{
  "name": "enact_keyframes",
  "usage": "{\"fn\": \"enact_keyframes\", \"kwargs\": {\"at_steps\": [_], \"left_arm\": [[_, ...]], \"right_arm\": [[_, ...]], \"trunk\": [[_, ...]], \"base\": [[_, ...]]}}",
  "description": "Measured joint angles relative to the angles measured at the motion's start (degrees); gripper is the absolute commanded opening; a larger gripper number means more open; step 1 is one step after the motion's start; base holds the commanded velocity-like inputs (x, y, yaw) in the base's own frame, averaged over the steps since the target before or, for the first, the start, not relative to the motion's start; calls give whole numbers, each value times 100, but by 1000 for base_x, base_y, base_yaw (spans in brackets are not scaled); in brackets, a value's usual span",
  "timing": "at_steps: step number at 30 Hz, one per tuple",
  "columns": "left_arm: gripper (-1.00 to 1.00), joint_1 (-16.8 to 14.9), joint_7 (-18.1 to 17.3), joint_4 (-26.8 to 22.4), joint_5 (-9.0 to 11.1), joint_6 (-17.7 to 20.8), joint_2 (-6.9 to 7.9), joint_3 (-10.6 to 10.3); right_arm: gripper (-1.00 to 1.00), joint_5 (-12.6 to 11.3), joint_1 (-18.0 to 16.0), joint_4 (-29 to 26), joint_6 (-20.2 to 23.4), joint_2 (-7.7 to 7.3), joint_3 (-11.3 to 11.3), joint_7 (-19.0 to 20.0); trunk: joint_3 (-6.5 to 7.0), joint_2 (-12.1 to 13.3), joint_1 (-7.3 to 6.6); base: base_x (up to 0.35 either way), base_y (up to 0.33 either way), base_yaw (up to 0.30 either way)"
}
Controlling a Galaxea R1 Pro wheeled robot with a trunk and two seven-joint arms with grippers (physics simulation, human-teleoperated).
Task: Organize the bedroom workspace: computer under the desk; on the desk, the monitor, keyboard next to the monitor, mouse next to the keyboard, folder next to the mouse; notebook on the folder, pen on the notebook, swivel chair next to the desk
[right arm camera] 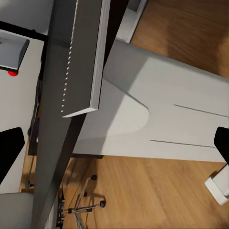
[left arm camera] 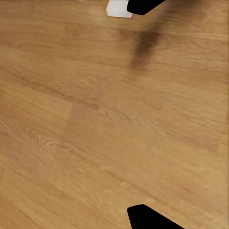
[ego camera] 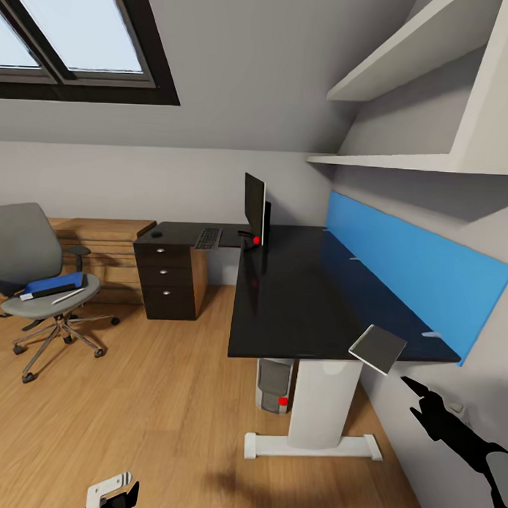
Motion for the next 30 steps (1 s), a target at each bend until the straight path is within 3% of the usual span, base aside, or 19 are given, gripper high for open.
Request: {"fn": "enact_keyframes", "kwargs": {"at_steps": [14, 30], "left_arm": [[100, 0, -4, 7, 2, 0, 0, 8], [100, 0, -4, 7, 5, 0, -1, 8]], "right_arm": [[100, 3, 0, 0, -5, 14, 3, 2], [100, 3, 0, 0, -5, 17, 3, 2]], "trunk": [[0, 0, -1], [0, 0, 0]], "base": [[145, 35, 0], [23, 5, 0]]}}
